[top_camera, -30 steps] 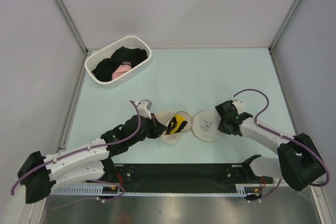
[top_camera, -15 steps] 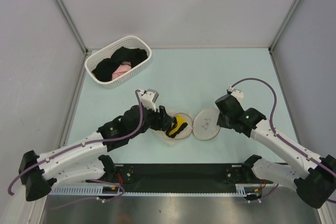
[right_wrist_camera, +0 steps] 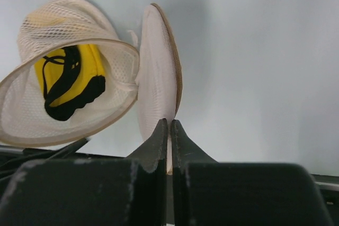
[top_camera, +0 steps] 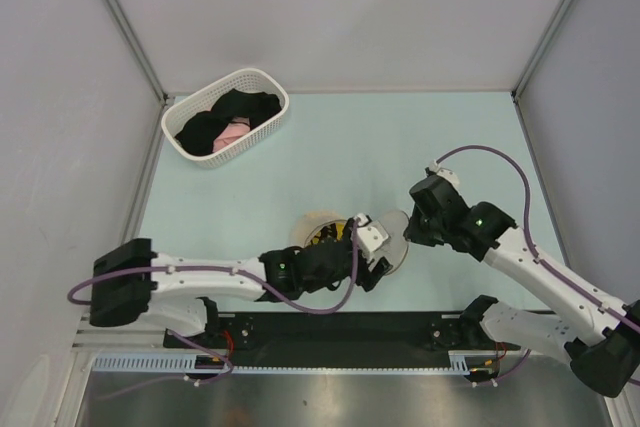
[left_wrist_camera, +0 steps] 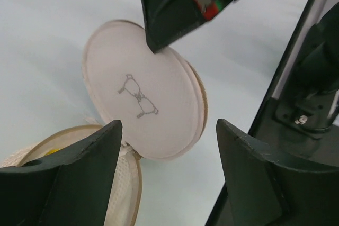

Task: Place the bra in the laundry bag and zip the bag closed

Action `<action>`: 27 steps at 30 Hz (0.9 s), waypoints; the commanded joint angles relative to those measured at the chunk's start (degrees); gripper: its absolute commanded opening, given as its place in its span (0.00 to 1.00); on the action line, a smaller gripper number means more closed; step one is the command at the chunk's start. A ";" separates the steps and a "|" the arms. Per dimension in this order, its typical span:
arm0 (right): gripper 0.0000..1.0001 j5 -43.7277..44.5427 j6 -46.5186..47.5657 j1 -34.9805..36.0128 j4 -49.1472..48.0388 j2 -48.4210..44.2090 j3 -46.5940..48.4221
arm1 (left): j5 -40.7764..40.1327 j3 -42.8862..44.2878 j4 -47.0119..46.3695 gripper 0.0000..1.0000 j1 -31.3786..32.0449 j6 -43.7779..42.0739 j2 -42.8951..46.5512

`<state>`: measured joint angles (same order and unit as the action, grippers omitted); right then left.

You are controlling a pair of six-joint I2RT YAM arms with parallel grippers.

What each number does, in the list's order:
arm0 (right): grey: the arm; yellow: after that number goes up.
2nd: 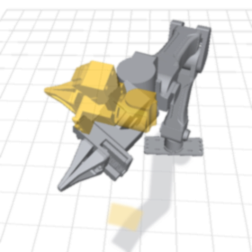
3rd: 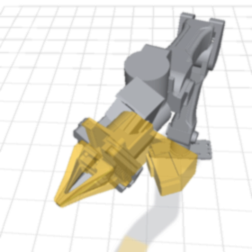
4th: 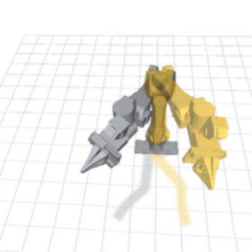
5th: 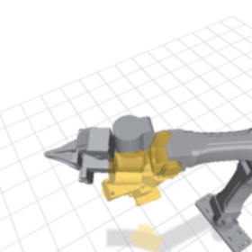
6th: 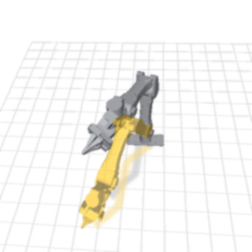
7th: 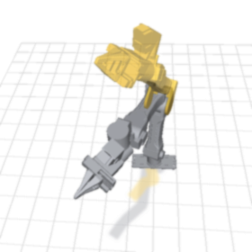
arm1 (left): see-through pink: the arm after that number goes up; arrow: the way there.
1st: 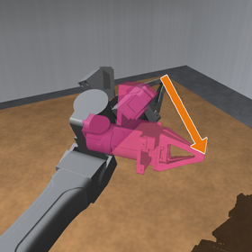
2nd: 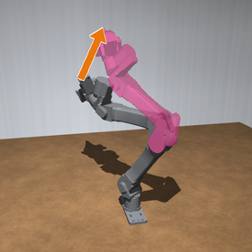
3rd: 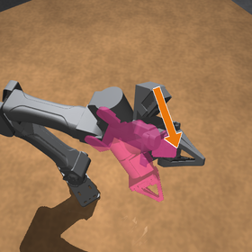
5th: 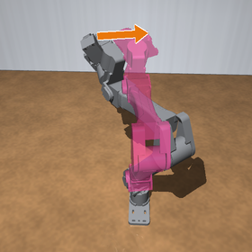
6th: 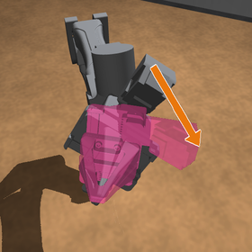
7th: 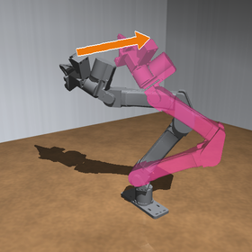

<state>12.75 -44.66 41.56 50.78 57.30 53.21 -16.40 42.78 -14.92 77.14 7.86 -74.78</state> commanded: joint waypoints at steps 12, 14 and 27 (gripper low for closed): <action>0.00 -6.68 -4.64 0.54 -0.60 -4.82 3.57 | -5.48 9.24 -9.69 0.70 2.40 -1.18 -15.39; 0.00 -7.13 -4.73 0.45 -0.77 -5.44 4.09 | -6.36 10.38 -6.98 0.46 1.96 0.31 -15.92; 0.90 -19.15 0.28 -6.48 -10.17 -15.81 -1.96 | 15.60 -3.49 -3.71 0.00 -13.40 18.92 10.76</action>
<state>1.48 -46.76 38.28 45.93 45.47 53.84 -10.90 43.57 -16.32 68.93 17.26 -74.26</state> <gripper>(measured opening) 0.756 0.028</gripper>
